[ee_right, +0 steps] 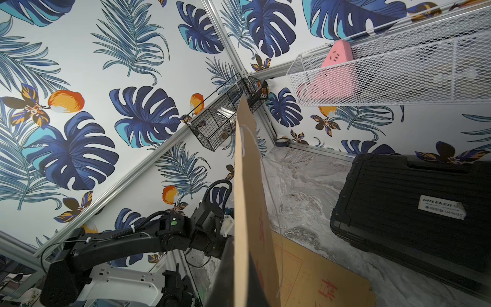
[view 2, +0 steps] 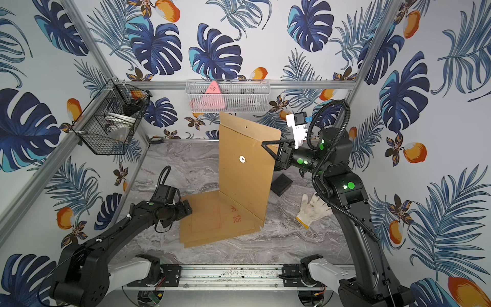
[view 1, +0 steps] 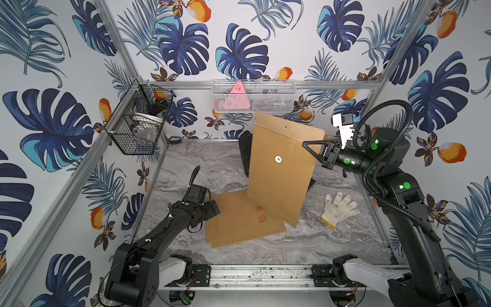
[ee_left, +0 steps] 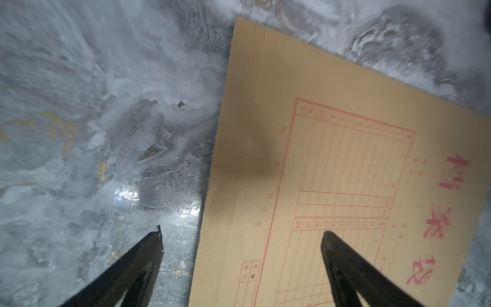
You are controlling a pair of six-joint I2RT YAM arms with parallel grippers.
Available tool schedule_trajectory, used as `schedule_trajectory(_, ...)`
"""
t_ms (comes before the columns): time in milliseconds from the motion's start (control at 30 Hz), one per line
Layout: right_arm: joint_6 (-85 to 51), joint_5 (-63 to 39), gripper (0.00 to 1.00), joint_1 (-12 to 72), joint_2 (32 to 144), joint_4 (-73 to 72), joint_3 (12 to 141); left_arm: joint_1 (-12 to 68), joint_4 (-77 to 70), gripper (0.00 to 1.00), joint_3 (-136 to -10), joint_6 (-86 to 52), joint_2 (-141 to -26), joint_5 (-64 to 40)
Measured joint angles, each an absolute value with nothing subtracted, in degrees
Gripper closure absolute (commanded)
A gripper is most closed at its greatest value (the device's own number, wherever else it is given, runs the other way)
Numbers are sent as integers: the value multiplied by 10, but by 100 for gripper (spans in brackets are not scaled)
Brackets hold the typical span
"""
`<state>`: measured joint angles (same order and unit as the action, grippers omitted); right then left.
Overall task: Open the file bag
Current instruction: Move the file bag to the center of the board.
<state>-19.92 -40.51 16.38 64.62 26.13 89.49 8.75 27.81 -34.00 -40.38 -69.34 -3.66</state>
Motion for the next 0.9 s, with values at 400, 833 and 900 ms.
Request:
schedule_trajectory(400,-197,-404,100,164,637,270,888,98,188,4,-311,-405,-721,-76)
schedule_trajectory(833,-203,-343,100,164,625,275,874,307,35,2,-302,-451,-776,-70)
schedule_trajectory(900,-204,-325,100,164,622,280,872,342,10,2,-312,-467,-796,-62)
